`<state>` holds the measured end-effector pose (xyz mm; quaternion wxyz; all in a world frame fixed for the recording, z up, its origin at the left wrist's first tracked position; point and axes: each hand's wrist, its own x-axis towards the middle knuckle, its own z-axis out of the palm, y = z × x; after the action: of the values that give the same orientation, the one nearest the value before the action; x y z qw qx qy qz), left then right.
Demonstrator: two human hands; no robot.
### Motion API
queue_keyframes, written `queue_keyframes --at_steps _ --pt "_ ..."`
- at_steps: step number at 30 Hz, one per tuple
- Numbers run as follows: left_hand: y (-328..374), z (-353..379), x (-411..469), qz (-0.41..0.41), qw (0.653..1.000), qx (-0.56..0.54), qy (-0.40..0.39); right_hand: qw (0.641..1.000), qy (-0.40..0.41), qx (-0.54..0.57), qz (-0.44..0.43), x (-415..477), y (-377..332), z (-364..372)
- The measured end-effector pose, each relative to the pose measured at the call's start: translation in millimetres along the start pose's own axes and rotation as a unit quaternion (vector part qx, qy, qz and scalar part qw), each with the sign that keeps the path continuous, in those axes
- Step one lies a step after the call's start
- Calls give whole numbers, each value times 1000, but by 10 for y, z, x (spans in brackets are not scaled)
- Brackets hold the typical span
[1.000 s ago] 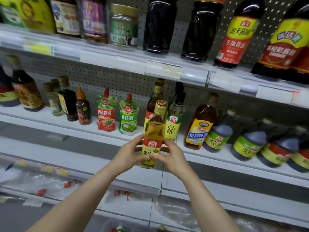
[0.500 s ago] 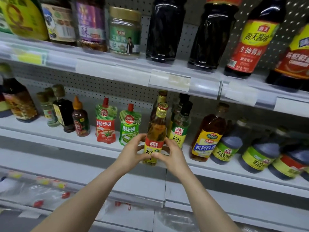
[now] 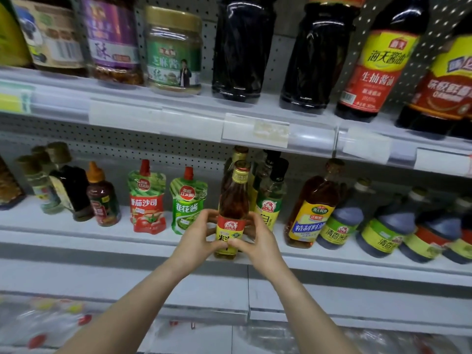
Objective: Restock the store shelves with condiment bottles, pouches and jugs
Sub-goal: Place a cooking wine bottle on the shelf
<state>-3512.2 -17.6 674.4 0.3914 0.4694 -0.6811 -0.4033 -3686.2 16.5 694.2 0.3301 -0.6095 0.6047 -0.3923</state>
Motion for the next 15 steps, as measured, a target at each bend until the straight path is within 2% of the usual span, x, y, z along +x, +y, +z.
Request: queue_keyframes --at_steps 7,15 --pt "52 -3 38 21 996 88 -22 1000 1 27 16 -58 2 73" --pt "62 -41 93 23 994 80 -66 999 -43 -31 15 -20 -66 136"
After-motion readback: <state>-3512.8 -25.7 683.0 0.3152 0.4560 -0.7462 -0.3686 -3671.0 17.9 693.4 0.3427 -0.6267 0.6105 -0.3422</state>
